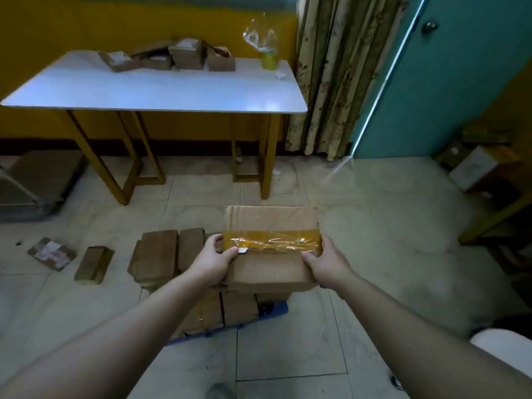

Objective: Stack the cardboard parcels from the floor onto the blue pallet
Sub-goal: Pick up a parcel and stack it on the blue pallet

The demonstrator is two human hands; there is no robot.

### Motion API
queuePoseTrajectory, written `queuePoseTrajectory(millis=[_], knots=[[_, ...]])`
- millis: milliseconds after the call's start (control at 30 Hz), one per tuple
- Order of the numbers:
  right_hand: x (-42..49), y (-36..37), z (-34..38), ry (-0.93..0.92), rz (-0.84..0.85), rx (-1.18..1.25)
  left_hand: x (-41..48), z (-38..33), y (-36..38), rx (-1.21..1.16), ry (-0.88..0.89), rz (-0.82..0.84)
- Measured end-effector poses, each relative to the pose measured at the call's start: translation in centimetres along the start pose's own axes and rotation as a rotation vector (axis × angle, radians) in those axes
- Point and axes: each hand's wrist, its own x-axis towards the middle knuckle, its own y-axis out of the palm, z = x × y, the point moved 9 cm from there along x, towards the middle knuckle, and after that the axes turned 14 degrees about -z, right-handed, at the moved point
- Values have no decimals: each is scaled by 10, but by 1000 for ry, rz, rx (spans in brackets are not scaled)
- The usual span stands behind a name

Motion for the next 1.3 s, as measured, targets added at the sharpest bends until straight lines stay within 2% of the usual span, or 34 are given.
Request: queuePoseTrajectory(millis=[133, 367, 500, 767, 967, 1167, 1300], knots=[[40, 39, -27, 28, 64, -10, 37, 36, 34, -36, -131, 21], [119, 133, -94, 76, 252, -18, 87, 123, 101, -43, -379, -75], [180, 193, -138, 48, 291, -29, 132, 181, 154, -47, -476, -122], [254, 291, -222, 57, 334, -83, 216, 266, 231, -24, -510, -155], [264, 321, -232, 49, 314, -49, 247, 286, 234, 81, -413, -225], [257, 312, -235, 57, 275, -52, 241, 290, 234, 80, -443, -124], [259, 310, -234, 84, 278, -111, 243, 281, 231, 227, -400, -11]])
